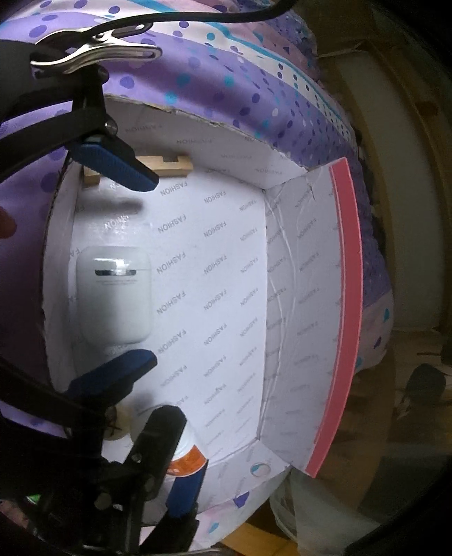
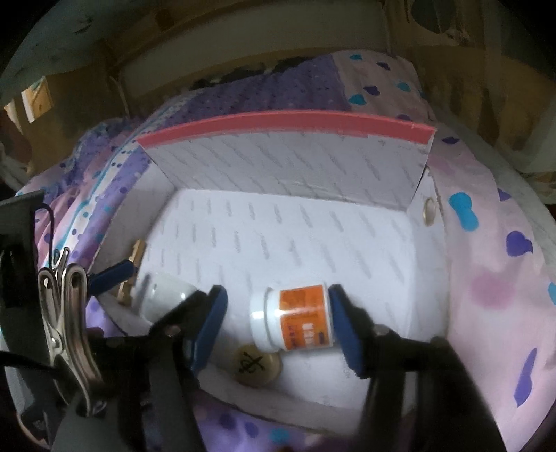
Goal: Organize rigid objects
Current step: 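Release the earbud case into the box with the left gripper while the right gripper sets the bottle inside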
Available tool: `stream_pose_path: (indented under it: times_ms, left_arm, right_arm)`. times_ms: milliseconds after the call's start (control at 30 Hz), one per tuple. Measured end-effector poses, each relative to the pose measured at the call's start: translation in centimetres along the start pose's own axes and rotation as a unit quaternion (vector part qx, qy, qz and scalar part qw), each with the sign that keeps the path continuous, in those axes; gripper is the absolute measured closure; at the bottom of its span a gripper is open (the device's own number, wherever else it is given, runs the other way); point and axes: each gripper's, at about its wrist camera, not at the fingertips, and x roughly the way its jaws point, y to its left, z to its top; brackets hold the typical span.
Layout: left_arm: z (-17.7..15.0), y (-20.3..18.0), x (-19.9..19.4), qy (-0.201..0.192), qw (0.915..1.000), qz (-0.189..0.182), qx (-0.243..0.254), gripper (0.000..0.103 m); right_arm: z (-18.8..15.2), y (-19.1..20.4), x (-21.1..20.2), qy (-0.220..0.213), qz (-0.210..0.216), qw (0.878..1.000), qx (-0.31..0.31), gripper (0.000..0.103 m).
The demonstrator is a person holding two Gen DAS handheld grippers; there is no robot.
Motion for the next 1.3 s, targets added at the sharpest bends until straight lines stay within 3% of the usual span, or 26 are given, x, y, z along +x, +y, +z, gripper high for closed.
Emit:
stream_pose_path:
  times_ms: [400, 500, 667, 933, 1100, 1300]
  left_arm:
    - [0.0, 0.0, 0.1, 0.001, 1.0, -0.001, -0.002, 0.007]
    - [-0.2, 0.1, 0.0, 0.001, 1.0, -0.001, -0.004, 0.007]
    - [-0.3, 0.2, 0.0, 0.001, 1.0, -0.002, -0.003, 0.007]
    - [-0.4, 0.4, -0.4, -0.003, 1.0, -0.003, -0.001, 0.007]
    - [-0.3, -0.1, -2.4, -0.026, 0.9994, -0.007, 0.021, 0.007]
    - [-0.6, -0.3, -3.9, -0.037, 0.9987, -0.007, 0.033, 0.007]
  right_arm:
    - [0.2, 0.0, -0.3, -0.01, -0.004, 1.0, 0.011, 0.037]
    - [0.2, -0.1, -0.5, -0.018, -0.036, 0.999, 0.01, 0.023]
    - [0.3, -1.1, -0.6, -0.016, -0.02, 0.999, 0.037, 0.023]
    - [0.2, -0.9, -0.7, -0.016, -0.027, 0.999, 0.028, 0.023]
    - [-0.2, -0.3, -1.6, -0.034, -0.044, 0.998, 0.015, 0.023]
    - [-0.9, 0.3, -3.5, -0.047, -0.034, 0.998, 0.01, 0.023]
